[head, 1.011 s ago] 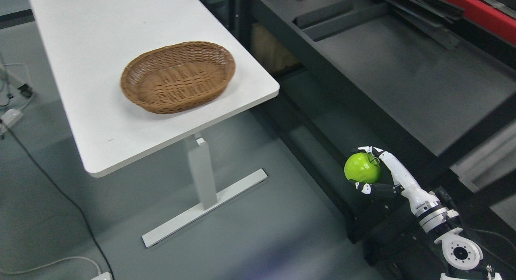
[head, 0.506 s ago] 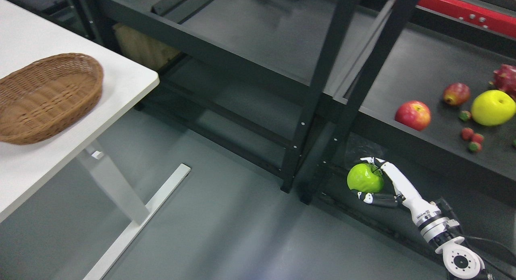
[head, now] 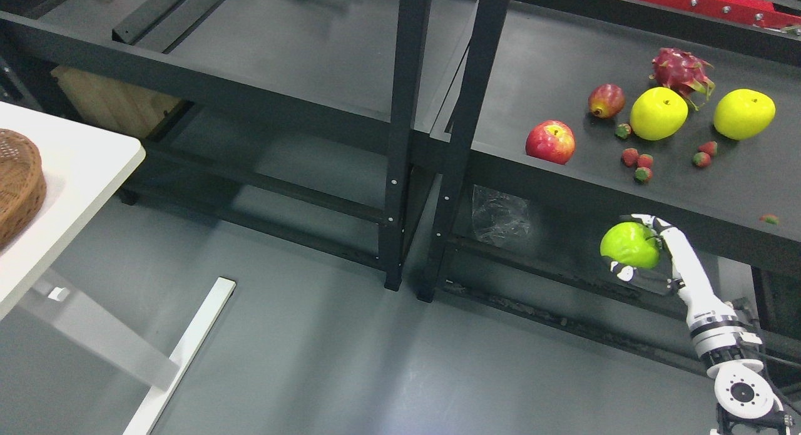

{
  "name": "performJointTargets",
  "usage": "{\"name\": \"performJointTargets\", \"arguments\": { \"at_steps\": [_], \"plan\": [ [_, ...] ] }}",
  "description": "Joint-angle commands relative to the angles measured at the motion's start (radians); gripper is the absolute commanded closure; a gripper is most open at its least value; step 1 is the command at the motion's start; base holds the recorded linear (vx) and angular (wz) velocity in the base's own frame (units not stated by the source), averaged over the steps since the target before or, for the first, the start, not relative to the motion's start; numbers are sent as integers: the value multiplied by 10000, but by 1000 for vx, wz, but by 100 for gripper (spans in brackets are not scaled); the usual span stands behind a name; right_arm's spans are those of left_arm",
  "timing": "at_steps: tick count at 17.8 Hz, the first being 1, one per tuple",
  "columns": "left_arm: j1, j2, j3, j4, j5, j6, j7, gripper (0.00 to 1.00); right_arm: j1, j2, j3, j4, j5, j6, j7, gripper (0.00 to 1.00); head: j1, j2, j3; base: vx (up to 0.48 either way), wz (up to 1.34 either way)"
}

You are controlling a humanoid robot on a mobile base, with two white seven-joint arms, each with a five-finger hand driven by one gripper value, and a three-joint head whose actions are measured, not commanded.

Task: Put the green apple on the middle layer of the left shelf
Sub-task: 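Turn toward the shelf rack carrying the apple in the right hand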

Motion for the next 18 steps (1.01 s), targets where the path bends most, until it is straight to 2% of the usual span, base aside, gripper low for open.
{"name": "performJointTargets", "arguments": {
  "at_steps": [1, 10, 18],
  "plan": [
    [0, 174, 0, 0, 0, -3, 5, 0, -504, 28, -991, 53, 676, 730, -1024, 96, 0, 0, 0, 68, -210],
    [0, 174, 0, 0, 0, -3, 5, 0, -1379, -3, -946, 604, 1229, 855, -1134, 96, 0, -5, 0, 155, -430],
    [0, 174, 0, 0, 0, -3, 5, 0, -1991, -34, -409, 1417, 1321, 1008, -1119, 96, 0, -5, 0, 255, -22]
  ]
}}
